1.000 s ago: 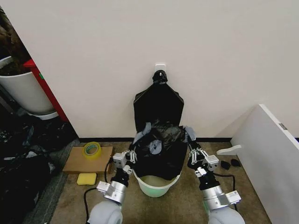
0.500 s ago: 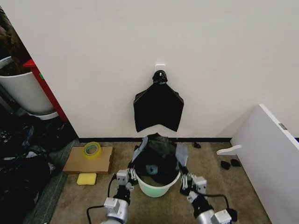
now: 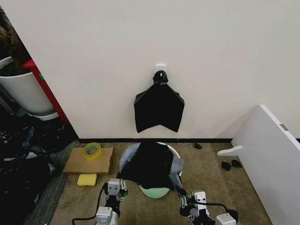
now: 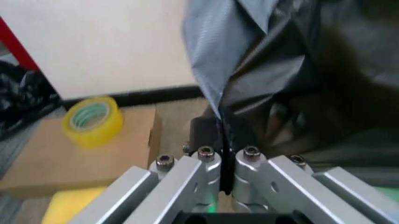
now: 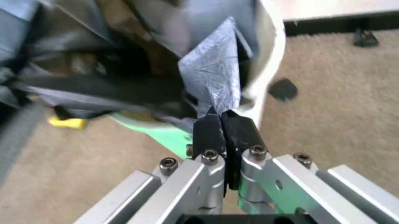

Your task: Place the garbage bag over the trash bin.

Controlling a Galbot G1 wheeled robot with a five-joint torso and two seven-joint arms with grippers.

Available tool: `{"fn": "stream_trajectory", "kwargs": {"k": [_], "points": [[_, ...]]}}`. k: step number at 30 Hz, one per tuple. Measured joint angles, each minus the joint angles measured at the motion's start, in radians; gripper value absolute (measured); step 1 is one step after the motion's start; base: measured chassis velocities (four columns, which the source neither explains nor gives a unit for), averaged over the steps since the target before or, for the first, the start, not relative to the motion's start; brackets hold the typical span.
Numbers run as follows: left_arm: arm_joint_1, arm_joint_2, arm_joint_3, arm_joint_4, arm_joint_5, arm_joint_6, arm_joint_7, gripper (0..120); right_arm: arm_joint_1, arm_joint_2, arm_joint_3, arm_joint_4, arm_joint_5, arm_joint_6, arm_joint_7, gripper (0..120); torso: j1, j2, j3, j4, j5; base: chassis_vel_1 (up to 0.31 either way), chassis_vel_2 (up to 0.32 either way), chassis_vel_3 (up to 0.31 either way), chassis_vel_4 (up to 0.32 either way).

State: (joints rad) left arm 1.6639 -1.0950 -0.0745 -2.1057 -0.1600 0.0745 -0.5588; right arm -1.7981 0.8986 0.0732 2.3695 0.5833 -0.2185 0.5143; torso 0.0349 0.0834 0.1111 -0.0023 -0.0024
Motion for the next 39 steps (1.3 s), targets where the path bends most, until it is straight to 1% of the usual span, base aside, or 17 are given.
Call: {"fn": "stream_trajectory", "kwargs": {"k": [6,8,12,14,16,17,20,22,27,31,33,35,39], "points": [[-0.004,-0.017,0.038,0.022,0.016,0.021,-0.003,0,-0.003,-0.01,0.003,-0.025,-0.023,-0.037,0.016,0,0.0,0.0,0.0,0.0,0.0,0.0,0.0,0.0,0.0],[-0.004,-0.017,0.038,0.022,0.016,0.021,-0.003,0,-0.003,-0.01,0.003,-0.025,-0.023,-0.037,0.016,0,0.0,0.0,0.0,0.0,0.0,0.0,0.0,0.0,0.0],[-0.007,-0.019,0.057,0.042,0.043,0.029,-0.001,0,-0.014,-0.033,0.012,-0.046,-0.075,-0.042,0.009,0,0.0,0.0,0.0,-0.0001,0.0004,0.0,0.0,0.0,0.0],[-0.012,-0.029,0.068,0.07,0.073,0.036,-0.003,0,-0.018,-0.061,0.02,-0.088,-0.133,-0.041,-0.005,0,0.0,0.0,0.0,0.0,0.0007,0.0,0.0,0.0,0.0],[-0.014,-0.034,0.07,0.077,0.074,0.04,-0.006,0,-0.016,-0.064,0.02,-0.1,-0.142,-0.04,-0.009,0,0.0,0.0,0.0,-0.0001,0.0009,0.0,0.0,0.0,0.0],[-0.022,-0.048,0.073,0.089,0.074,0.047,-0.014,0,-0.005,-0.066,0.023,-0.134,-0.158,-0.032,-0.015,0,0.0,0.0,0.0,-0.0001,0.0008,0.0,0.0,0.0,0.0],[-0.034,-0.066,0.076,0.105,0.072,0.047,-0.017,0,0.012,-0.062,0.026,-0.169,-0.164,-0.012,-0.024,0,0.0,0.0,0.0,-0.0001,0.0006,0.0,0.0,0.0,0.0],[-0.046,-0.082,0.078,0.119,0.071,0.044,-0.017,0,0.037,-0.049,0.038,-0.204,-0.164,0.03,-0.048,0,0.0,0.0,0.0,-0.0001,0.0001,0.0,0.0,0.0,0.0],[-0.057,-0.084,0.082,0.128,0.067,0.044,-0.017,0,0.062,-0.038,0.058,-0.23,-0.159,0.07,-0.084,0,0.0,0.0,0.0,0.0,-0.0002,0.0,0.0,0.0,0.0],[-0.07,-0.077,0.084,0.135,0.06,0.054,-0.017,0,0.072,-0.037,0.065,-0.232,-0.15,0.057,-0.09,0,0.0,0.0,0.0,0.0,-0.0005,0.0,0.0,0.0,0.0],[-0.09,-0.073,0.09,0.144,0.033,0.08,-0.017,0,0.092,-0.031,0.068,-0.232,-0.108,0.002,-0.081,0,0.0,0.0,0.0,0.0001,-0.0007,0.0,0.0,0.0,0.0],[-0.106,-0.072,0.098,0.149,0.011,0.099,-0.018,0,0.117,-0.017,0.072,-0.246,-0.085,-0.02,-0.078,0,0.0,0.0,0.0,0.0001,-0.0006,0.0,0.0,0.0,0.0],[-0.127,-0.076,0.102,0.17,0.005,0.107,-0.018,0,0.149,0.007,0.073,-0.282,-0.08,-0.024,-0.088,0,0.0,0.0,0.0,0.0,0.0,0.0,0.0,0.0,0.0]]}}
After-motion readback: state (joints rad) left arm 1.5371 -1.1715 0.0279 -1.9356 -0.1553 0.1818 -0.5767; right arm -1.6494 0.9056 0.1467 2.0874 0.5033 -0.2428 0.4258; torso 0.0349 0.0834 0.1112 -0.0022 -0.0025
